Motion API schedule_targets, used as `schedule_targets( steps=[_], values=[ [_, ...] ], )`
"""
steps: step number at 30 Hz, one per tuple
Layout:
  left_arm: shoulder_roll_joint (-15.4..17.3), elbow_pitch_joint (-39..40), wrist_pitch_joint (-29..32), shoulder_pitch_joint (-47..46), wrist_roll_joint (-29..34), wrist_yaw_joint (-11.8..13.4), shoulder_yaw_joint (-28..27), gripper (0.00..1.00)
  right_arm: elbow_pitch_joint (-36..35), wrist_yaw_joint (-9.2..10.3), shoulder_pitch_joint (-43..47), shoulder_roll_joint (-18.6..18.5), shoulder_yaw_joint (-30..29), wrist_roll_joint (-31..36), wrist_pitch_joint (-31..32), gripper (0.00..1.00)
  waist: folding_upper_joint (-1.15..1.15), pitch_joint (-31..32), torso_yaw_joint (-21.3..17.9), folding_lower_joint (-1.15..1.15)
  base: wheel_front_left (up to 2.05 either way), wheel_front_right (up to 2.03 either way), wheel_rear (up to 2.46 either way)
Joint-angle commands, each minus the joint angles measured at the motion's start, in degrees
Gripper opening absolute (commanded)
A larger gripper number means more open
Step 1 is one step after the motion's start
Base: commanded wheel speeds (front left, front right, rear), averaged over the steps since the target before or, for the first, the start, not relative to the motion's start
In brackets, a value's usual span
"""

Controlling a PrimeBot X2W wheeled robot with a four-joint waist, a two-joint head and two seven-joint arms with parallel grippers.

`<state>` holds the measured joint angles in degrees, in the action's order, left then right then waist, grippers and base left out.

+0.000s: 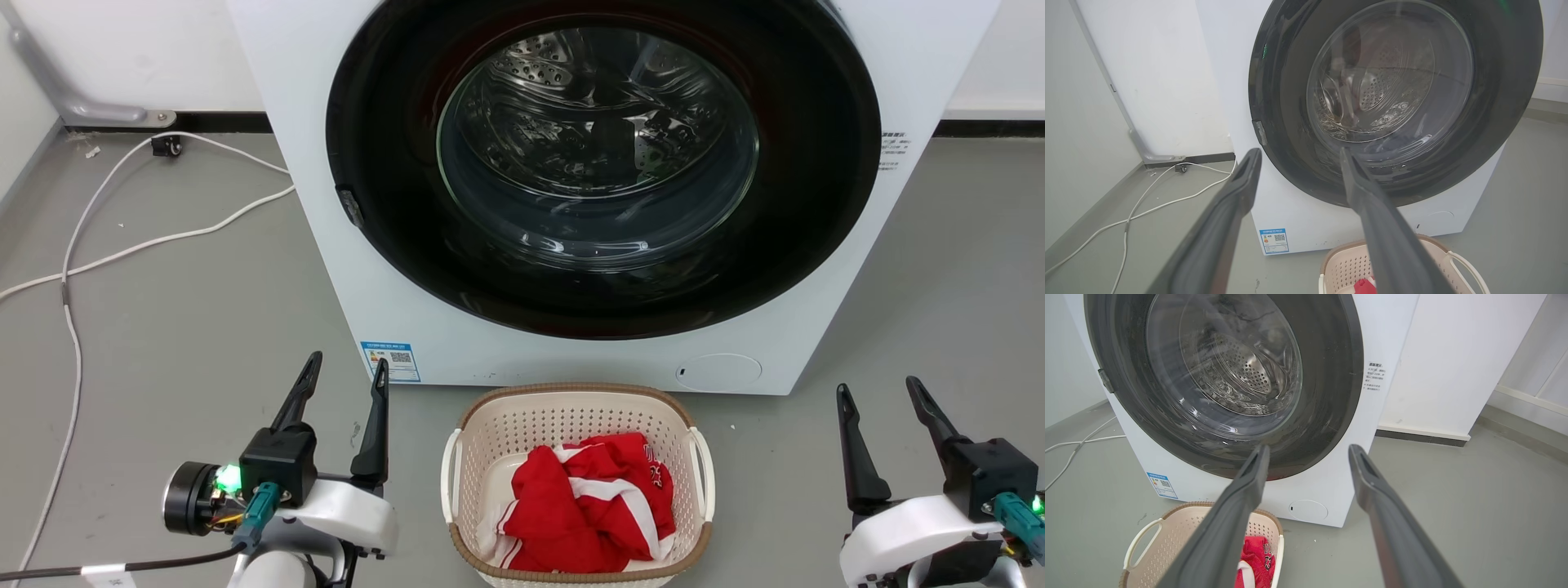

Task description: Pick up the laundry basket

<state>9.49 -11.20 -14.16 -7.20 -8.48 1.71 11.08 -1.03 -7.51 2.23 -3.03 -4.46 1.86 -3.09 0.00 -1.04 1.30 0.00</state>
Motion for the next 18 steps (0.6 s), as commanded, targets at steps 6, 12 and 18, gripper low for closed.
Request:
schedule_targets(
  steps=[6, 12, 18],
  values=[
    [-0.2, -0.1, -0.9, 0.2, 2.5, 0.1, 0.0, 1.0, 0.3, 0.04, -0.3, 0.3, -0.1, 3.2, -0.9, 1.0, 0.0, -0.2, 0.1, 0.0, 0.0, 0.0, 0.0],
    [-0.5, -0.6, -1.2, 0.4, 2.7, -0.4, -0.4, 1.0, 0.9, 0.04, -0.8, 0.3, -0.2, 3.7, -1.1, 1.0, 0.0, -0.4, 0.1, 0.0, 0.0, 0.0, 0.0],
    [-0.9, -0.5, -1.2, 0.0, 2.3, -0.7, -1.1, 1.0, 1.4, 0.04, -1.3, 0.3, -0.4, 3.3, -1.2, 1.0, 0.0, -0.9, -0.1, 0.0, 0.0, 0.0, 0.0]
  ],
)
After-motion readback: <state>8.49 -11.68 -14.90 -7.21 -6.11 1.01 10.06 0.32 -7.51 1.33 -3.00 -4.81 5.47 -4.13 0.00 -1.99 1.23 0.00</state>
